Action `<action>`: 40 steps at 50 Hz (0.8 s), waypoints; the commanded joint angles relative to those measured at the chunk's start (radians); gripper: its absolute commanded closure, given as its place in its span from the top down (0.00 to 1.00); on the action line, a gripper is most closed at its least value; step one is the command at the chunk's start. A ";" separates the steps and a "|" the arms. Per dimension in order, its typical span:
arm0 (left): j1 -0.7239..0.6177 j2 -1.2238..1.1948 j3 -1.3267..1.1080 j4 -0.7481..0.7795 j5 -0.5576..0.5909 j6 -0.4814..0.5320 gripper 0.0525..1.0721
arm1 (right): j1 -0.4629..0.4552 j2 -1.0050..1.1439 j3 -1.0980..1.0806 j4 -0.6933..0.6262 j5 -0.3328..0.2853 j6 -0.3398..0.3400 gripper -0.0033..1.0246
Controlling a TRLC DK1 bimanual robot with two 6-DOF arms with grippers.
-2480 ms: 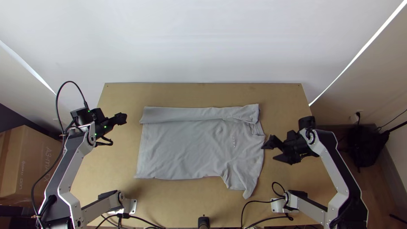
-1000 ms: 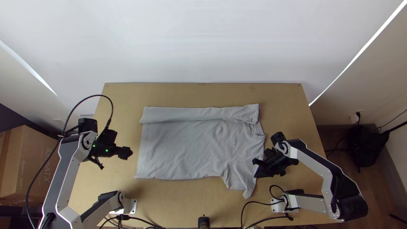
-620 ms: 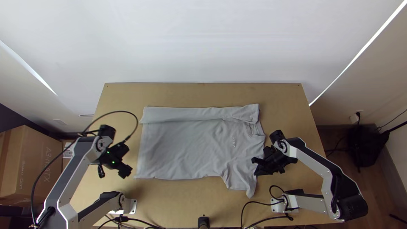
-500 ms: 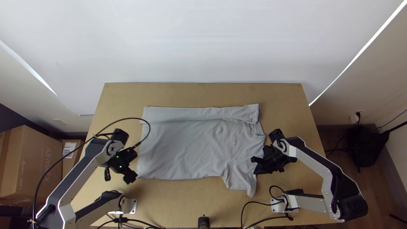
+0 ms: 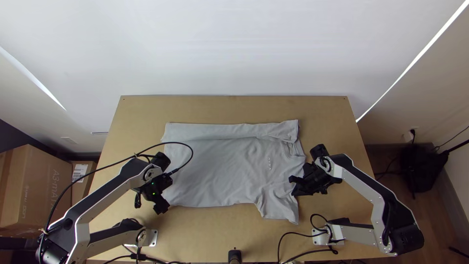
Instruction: Fold the t-shirt
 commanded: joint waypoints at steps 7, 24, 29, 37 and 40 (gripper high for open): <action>-0.006 0.044 -0.047 0.089 0.046 0.009 0.09 | 0.009 -0.005 0.038 -0.035 0.008 0.022 0.03; 0.161 -0.026 -0.065 0.136 0.072 0.141 0.03 | -0.094 -0.008 0.100 -0.128 0.008 -0.057 0.03; 0.264 -0.057 -0.053 0.125 0.072 0.216 0.03 | -0.161 -0.005 0.134 -0.167 0.009 -0.116 0.03; 0.365 -0.083 -0.050 0.113 0.072 0.282 0.03 | -0.253 0.021 0.193 -0.228 0.014 -0.192 0.03; 0.374 -0.095 -0.054 0.113 0.072 0.291 0.03 | -0.273 0.030 0.207 -0.243 0.017 -0.211 0.03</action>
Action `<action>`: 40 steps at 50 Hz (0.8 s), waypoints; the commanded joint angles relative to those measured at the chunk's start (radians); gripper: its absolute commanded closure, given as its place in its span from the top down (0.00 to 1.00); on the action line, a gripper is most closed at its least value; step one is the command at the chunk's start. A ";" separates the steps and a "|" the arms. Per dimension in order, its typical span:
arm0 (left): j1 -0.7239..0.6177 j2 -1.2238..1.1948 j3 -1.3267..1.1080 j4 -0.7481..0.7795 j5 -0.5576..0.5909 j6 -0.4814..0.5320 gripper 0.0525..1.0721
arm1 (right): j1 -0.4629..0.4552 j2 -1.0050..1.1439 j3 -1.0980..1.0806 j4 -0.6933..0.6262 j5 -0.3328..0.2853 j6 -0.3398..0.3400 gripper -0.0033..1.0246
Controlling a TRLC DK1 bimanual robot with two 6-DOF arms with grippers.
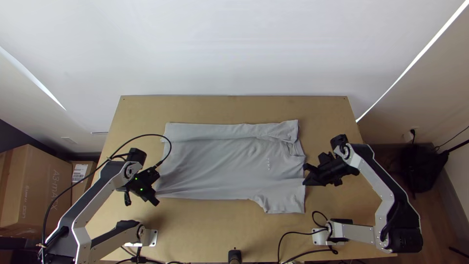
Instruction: Fold the t-shirt
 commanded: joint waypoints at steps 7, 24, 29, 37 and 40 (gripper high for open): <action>0.031 -0.047 0.013 -0.012 0.000 0.046 0.03 | -0.056 0.043 0.069 -0.059 0.023 -0.074 0.03; 0.031 0.010 0.206 0.047 0.064 -0.023 0.03 | -0.022 0.095 0.198 -0.101 0.022 -0.066 0.03; 0.037 0.061 0.266 0.060 0.066 -0.043 0.03 | -0.015 0.120 0.244 -0.108 0.020 -0.065 0.03; 0.039 0.130 0.338 0.092 0.081 -0.064 0.03 | 0.005 0.178 0.339 -0.108 0.022 -0.065 0.03; 0.039 0.159 0.369 0.097 0.084 -0.070 0.03 | 0.013 0.213 0.387 -0.108 0.022 -0.065 0.03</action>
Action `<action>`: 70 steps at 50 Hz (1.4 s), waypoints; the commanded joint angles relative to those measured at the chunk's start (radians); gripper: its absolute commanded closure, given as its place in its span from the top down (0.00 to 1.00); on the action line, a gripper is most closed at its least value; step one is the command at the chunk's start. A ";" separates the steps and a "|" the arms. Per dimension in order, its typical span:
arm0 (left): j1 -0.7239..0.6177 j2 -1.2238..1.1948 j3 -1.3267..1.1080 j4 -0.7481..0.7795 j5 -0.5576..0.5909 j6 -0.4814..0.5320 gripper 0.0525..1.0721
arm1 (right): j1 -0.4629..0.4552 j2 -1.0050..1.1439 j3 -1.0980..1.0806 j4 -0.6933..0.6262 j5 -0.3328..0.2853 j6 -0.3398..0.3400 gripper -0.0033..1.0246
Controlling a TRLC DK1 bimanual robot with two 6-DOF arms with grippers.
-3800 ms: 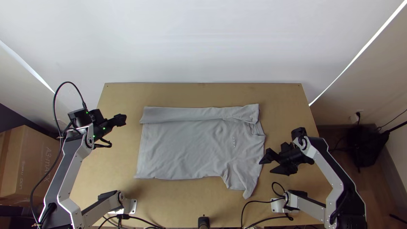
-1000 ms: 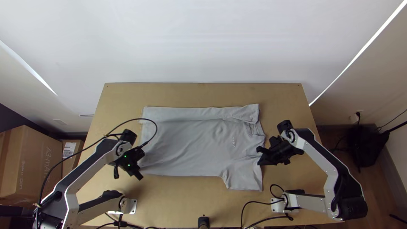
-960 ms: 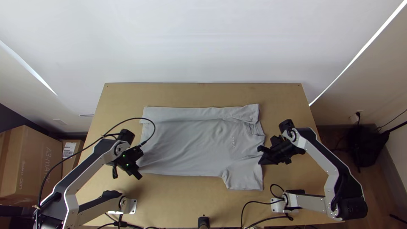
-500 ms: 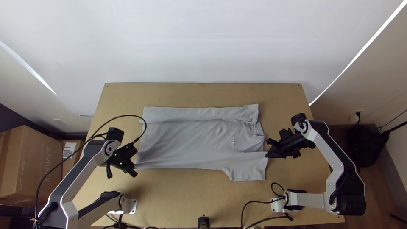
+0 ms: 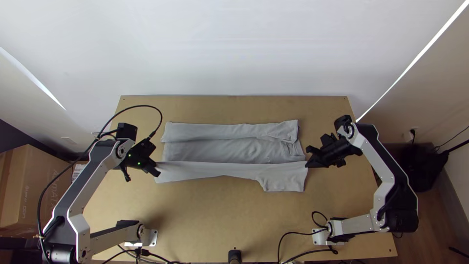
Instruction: Fold the t-shirt
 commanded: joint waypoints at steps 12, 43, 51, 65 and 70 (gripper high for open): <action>0.007 0.184 0.207 0.015 0.021 -0.031 0.03 | 0.024 0.241 0.298 -0.001 0.012 0.012 0.03; 0.011 0.643 0.683 0.016 0.028 -0.051 0.03 | 0.038 0.669 0.837 -0.023 0.023 0.101 0.03; 0.019 0.733 0.743 0.016 0.028 -0.056 0.03 | 0.036 0.759 0.940 -0.027 0.024 0.130 0.03; 0.027 0.726 0.667 0.065 0.060 -0.051 0.72 | 0.036 0.808 0.961 -0.027 0.032 0.144 0.97; 0.057 0.668 0.605 0.125 0.156 -0.051 0.74 | 0.023 0.788 0.949 -0.020 0.041 0.143 0.96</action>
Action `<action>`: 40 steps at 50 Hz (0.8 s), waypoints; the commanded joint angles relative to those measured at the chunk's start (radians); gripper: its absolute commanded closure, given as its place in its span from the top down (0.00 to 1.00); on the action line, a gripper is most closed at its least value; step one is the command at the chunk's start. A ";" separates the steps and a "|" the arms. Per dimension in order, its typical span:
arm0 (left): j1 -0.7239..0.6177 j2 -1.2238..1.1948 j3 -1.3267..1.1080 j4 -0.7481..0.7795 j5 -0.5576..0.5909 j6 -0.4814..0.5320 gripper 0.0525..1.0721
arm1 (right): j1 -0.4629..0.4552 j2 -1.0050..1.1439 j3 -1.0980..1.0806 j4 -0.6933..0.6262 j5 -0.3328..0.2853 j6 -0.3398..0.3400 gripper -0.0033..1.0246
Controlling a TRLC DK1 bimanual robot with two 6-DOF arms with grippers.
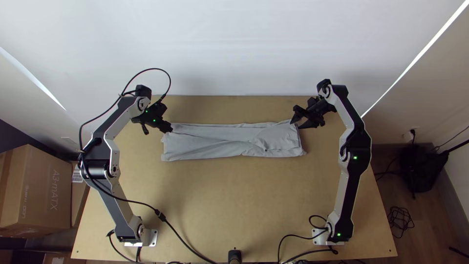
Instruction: Fold the t-shirt
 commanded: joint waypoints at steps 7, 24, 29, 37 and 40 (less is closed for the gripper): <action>0.070 -0.103 -0.081 0.030 0.100 -0.055 0.77 | -0.041 -0.078 -0.050 0.023 0.020 0.015 0.96; 0.185 -0.190 -0.198 -0.003 0.250 -0.112 0.92 | -0.078 -0.300 -0.319 0.120 0.013 0.003 0.96; 0.209 -0.207 -0.239 -0.006 0.295 -0.118 0.94 | -0.084 -0.338 -0.385 0.146 0.007 0.003 0.96; 0.238 -0.211 -0.307 -0.007 0.331 -0.117 0.95 | -0.085 -0.397 -0.464 0.169 -0.012 0.003 0.96; 0.244 -0.208 -0.333 -0.006 0.347 -0.114 0.95 | -0.085 -0.410 -0.484 0.171 -0.018 0.003 0.96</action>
